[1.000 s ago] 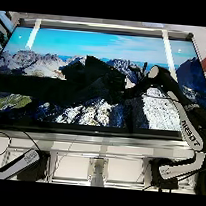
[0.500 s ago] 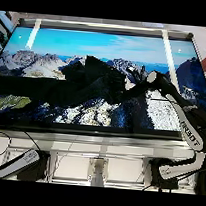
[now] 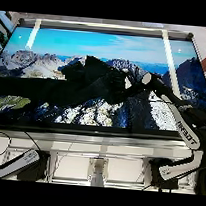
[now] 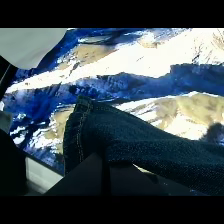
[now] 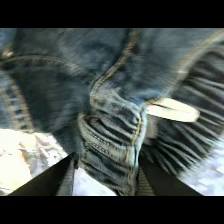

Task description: Fold the clothes and pants, and hang the long-sleeved shirts on hangers.

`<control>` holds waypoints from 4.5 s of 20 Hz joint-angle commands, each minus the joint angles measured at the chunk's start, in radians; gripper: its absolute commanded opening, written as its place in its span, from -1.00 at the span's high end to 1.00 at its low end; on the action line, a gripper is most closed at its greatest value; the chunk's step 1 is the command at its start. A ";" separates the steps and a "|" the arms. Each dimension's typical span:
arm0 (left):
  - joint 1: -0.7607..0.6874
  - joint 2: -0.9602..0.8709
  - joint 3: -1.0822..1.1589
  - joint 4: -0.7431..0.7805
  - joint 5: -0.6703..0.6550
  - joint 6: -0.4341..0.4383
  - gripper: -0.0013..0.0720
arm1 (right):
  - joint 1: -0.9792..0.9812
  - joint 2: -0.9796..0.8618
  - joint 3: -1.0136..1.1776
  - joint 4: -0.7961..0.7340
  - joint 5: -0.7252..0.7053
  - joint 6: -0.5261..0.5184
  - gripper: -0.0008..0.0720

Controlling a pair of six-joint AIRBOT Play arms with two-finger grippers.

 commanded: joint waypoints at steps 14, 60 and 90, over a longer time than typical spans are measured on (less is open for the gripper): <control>0.001 -0.126 -0.002 0.019 -0.171 0.002 0.90 | -0.307 0.191 0.222 -0.180 0.225 0.211 0.93; -0.019 -0.071 -0.262 -0.229 -0.379 0.639 0.37 | -1.228 0.369 -0.205 -0.368 0.370 0.171 0.62; -0.835 -0.906 0.760 -0.388 -0.045 -0.024 -0.36 | -1.057 0.366 -0.153 -0.004 0.157 0.245 -0.52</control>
